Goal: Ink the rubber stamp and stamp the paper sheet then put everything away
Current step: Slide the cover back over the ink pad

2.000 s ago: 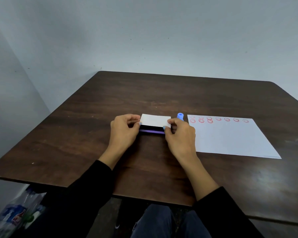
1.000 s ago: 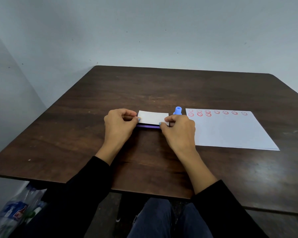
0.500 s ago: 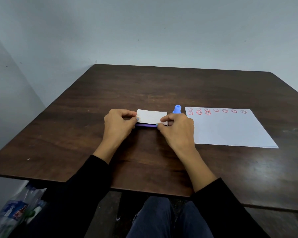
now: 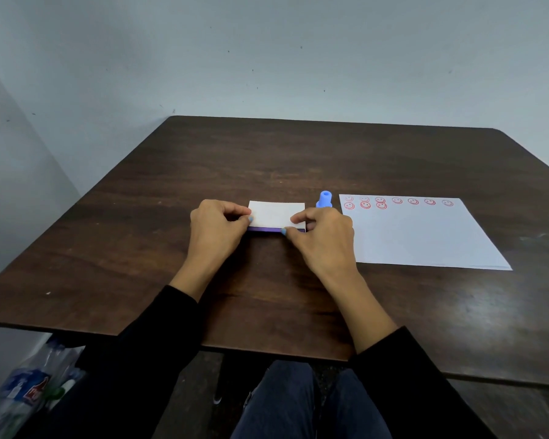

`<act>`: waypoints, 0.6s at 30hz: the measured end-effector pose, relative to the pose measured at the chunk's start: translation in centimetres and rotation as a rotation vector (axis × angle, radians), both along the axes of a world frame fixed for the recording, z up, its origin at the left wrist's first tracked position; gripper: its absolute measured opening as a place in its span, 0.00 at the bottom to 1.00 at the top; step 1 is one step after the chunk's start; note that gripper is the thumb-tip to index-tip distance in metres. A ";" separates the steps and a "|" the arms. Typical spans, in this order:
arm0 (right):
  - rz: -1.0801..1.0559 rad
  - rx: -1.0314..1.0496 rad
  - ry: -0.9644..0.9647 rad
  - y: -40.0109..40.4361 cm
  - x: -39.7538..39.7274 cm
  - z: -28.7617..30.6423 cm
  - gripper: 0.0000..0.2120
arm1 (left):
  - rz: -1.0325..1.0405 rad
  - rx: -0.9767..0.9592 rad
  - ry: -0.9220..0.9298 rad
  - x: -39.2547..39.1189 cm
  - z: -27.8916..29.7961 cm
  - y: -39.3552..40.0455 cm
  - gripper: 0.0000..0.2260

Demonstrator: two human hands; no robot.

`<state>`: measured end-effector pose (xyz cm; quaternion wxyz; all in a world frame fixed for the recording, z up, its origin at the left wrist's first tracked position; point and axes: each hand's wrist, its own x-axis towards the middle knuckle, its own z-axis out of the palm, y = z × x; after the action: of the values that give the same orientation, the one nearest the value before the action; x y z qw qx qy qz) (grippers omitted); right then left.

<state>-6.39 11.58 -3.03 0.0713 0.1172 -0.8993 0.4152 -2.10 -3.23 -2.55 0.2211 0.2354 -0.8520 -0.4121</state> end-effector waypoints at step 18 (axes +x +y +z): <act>-0.044 -0.036 0.025 1.5 0.7 1.3 0.12 | -0.023 -0.155 0.046 0.3 -0.1 0.1 0.07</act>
<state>-5.74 13.04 -1.74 0.0935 0.1014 -0.8932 0.4281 -1.81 -3.10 -2.67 0.2534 0.1982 -0.8787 -0.3526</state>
